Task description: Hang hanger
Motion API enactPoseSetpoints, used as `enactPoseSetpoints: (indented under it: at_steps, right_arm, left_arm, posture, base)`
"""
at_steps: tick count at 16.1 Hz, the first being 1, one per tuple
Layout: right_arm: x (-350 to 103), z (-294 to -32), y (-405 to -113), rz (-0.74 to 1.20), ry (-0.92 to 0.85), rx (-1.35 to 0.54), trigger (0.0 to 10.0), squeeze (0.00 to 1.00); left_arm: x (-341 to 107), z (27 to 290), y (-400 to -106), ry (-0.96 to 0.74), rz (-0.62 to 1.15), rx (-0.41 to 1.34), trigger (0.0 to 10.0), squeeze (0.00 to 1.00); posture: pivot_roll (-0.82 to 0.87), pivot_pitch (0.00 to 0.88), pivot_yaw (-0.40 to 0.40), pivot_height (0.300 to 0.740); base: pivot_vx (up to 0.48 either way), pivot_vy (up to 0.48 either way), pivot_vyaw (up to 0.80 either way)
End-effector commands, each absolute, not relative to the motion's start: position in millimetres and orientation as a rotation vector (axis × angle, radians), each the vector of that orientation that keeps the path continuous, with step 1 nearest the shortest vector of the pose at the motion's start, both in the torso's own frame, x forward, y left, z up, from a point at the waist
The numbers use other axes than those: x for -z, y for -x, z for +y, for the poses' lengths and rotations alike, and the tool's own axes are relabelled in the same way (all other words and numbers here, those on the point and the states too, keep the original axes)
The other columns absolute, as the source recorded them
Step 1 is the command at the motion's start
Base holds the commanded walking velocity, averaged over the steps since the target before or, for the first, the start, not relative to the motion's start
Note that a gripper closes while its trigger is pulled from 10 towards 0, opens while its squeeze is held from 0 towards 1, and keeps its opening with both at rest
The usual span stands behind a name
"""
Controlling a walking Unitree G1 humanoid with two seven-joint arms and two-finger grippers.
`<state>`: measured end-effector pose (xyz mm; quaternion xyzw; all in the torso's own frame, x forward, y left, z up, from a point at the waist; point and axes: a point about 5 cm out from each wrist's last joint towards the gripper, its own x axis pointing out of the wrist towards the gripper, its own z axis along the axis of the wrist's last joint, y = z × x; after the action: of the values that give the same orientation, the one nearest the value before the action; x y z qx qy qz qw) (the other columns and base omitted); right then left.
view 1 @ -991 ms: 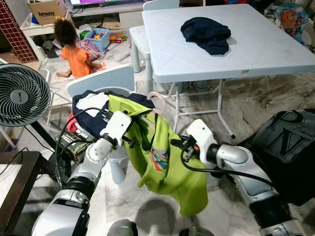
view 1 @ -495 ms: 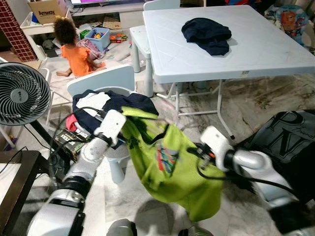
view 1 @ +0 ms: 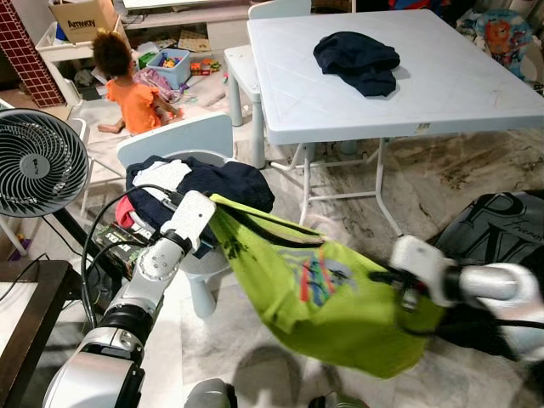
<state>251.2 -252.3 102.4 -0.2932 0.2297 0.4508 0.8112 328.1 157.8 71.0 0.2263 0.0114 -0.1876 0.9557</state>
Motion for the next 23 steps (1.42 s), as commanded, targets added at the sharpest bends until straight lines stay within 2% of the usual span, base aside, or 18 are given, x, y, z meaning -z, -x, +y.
enactPoseSetpoints:
  at_steps: [1,4,6,9,11,13,15,19,22,23]
  right_arm:
    - [-115,-277,-248,0.519,0.637,-0.914,10.0,0.00]
    - [-154,-290,-239,0.430,0.573,-0.974,10.0,0.00]
    - [-167,-296,-243,0.382,0.606,-0.935,10.0,0.00]
    - [-184,-287,-239,0.316,0.536,-1.010,10.0,0.00]
    - [-171,-285,-231,0.407,0.613,-1.078,10.0,0.00]
    - [-155,-286,-234,0.444,0.688,-1.044,10.0,0.00]
    - [-152,-264,-248,0.328,0.633,-0.968,10.0,0.00]
    - [-135,-260,-257,0.328,0.762,-0.918,10.0,0.00]
    - [-135,-249,-263,0.266,0.715,-0.911,10.0,0.00]
    - [-146,-245,-257,0.242,0.620,-0.987,10.0,0.00]
  left_arm:
    - [-73,185,-329,-0.465,0.049,0.283,0.0,0.00]
    - [-67,184,-327,-0.467,0.095,0.310,0.0,0.00]
    - [-64,180,-326,-0.462,0.117,0.341,0.0,0.00]
    - [-57,176,-324,-0.442,0.162,0.365,0.0,0.00]
    - [-59,174,-325,-0.414,0.154,0.370,0.0,0.00]
    - [-60,173,-327,-0.417,0.149,0.368,0.0,0.00]
    - [-62,170,-328,-0.410,0.146,0.372,0.0,0.00]
    - [-63,168,-329,-0.406,0.141,0.374,0.0,0.00]
    - [-64,167,-330,-0.408,0.139,0.369,0.0,0.00]
    - [-63,170,-330,-0.412,0.149,0.359,0.0,0.00]
  posture:
    - [-0.08,0.000,0.041,0.740]
    - [-0.10,0.000,0.052,0.740]
    - [-0.10,0.000,0.052,0.740]
    - [-0.11,0.000,0.055,0.740]
    - [-0.11,0.000,0.054,0.740]
    - [-0.10,0.000,0.051,0.740]
    - [-0.10,0.000,0.052,0.740]
    - [-0.09,0.000,0.051,0.740]
    - [-0.09,0.000,0.049,0.740]
    - [-0.09,0.000,0.049,0.740]
  base:
    - [0.000,0.000,0.00]
    - [0.000,0.000,0.00]
    - [0.000,0.000,0.00]
    - [0.000,0.000,0.00]
    - [0.000,0.000,0.00]
    - [0.000,0.000,0.00]
    - [0.000,0.000,0.00]
    - [0.000,0.000,0.00]
    - [0.000,0.000,0.00]
    - [0.000,0.000,0.00]
